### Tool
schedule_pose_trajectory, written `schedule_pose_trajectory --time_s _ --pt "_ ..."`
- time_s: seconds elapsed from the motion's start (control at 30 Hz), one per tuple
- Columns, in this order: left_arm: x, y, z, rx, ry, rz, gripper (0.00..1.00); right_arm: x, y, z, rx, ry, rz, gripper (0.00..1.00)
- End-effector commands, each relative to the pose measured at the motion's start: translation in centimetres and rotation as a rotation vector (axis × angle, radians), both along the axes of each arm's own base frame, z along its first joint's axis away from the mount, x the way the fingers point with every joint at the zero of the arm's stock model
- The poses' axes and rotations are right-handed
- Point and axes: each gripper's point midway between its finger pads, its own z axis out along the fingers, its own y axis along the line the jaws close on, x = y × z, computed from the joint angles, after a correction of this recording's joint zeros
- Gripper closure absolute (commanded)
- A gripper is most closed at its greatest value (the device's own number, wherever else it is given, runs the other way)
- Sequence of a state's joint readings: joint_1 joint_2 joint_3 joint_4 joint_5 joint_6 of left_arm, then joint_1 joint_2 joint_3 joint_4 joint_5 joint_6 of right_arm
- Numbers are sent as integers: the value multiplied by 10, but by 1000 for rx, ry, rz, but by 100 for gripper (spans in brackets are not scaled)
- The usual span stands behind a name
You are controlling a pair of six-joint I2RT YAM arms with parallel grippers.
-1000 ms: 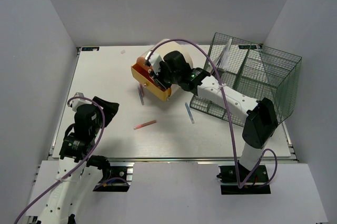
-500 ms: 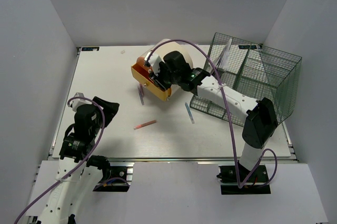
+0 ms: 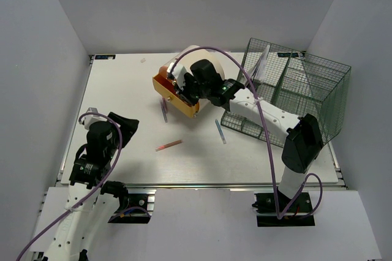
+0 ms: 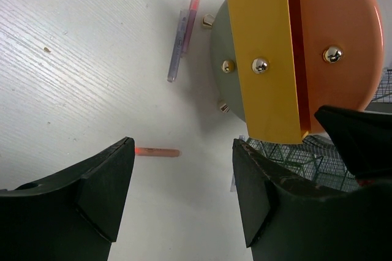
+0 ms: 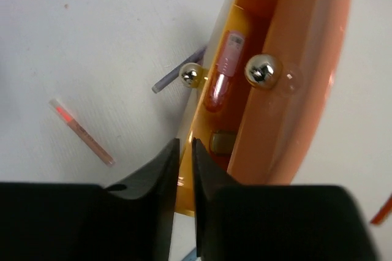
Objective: Organize the desk
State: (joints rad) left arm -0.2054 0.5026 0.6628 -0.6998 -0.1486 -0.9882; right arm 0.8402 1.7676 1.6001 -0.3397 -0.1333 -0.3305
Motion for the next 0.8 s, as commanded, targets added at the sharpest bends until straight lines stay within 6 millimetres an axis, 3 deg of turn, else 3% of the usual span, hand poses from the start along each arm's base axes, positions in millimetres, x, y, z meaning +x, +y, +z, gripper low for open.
schedule_pose_trajectory --time_s 0.0,0.03,0.1,0.2,0.37,0.4,0.57,0.77 --pt "4 -1 2 -7 -10 2 26 -26 16 40 114 -34 186 92" --pt "4 -1 2 -6 -8 0 26 -37 17 39 112 -25 251 100" --pt "4 0 3 -3 -11 2 25 -62 19 35 102 -59 446 100" --pt "3 0 2 -2 -10 1 25 -74 17 19 55 -73 550 100" --pt "0 1 3 -3 -12 5 25 -38 19 -14 -78 -47 389 100" --pt "0 1 3 -3 -13 7 25 -29 21 -8 -83 -68 360 100" --pt "0 1 2 -6 -13 5 25 10 18 -21 -200 -145 211 100" --pt "2 1 3 -4 -15 5 25 30 11 -25 -320 -246 111 100"
